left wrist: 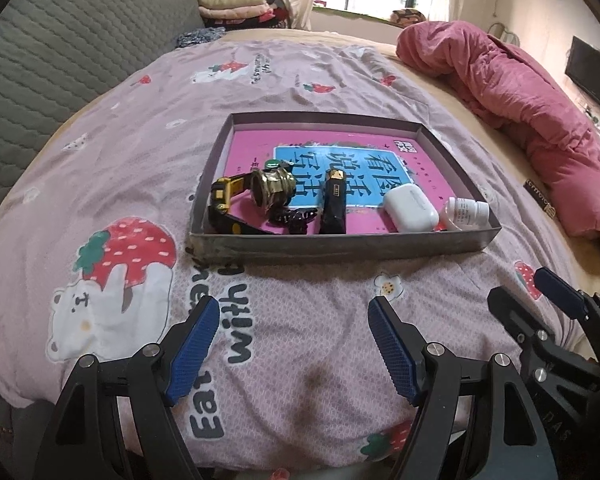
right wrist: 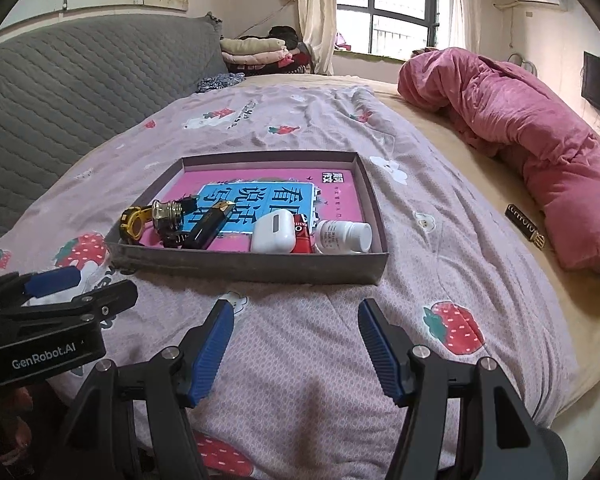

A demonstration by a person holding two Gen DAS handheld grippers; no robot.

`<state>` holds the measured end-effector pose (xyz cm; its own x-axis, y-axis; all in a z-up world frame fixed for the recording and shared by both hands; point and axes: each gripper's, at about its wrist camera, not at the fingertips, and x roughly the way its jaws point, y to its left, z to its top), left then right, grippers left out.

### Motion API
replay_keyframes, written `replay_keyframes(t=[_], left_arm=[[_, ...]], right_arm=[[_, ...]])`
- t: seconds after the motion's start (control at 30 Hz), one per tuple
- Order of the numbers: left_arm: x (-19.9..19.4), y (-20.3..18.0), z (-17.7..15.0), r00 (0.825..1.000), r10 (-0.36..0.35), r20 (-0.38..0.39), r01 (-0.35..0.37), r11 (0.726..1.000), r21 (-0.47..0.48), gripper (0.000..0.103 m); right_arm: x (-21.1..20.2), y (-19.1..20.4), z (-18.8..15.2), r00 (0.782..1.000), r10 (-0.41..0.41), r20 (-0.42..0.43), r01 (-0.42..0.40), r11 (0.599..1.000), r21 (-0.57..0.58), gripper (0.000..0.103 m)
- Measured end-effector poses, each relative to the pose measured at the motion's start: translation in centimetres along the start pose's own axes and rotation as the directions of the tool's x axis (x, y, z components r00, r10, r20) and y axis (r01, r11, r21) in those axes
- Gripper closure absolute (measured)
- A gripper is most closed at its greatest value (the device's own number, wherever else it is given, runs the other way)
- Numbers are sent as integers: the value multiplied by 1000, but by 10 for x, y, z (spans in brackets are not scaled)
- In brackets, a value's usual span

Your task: Organize rigid objects

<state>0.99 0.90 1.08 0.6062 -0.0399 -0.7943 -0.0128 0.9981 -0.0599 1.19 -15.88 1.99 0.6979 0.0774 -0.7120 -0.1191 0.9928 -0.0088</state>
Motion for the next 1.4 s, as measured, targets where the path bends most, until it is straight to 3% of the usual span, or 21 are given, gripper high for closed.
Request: replay_keyframes(t=[1.4], left_arm=[[5, 3, -3, 1000, 7, -21, -7, 1000, -1, 25]], right_arm=[[13, 3, -3, 999, 2, -41, -3, 1000, -18, 39]])
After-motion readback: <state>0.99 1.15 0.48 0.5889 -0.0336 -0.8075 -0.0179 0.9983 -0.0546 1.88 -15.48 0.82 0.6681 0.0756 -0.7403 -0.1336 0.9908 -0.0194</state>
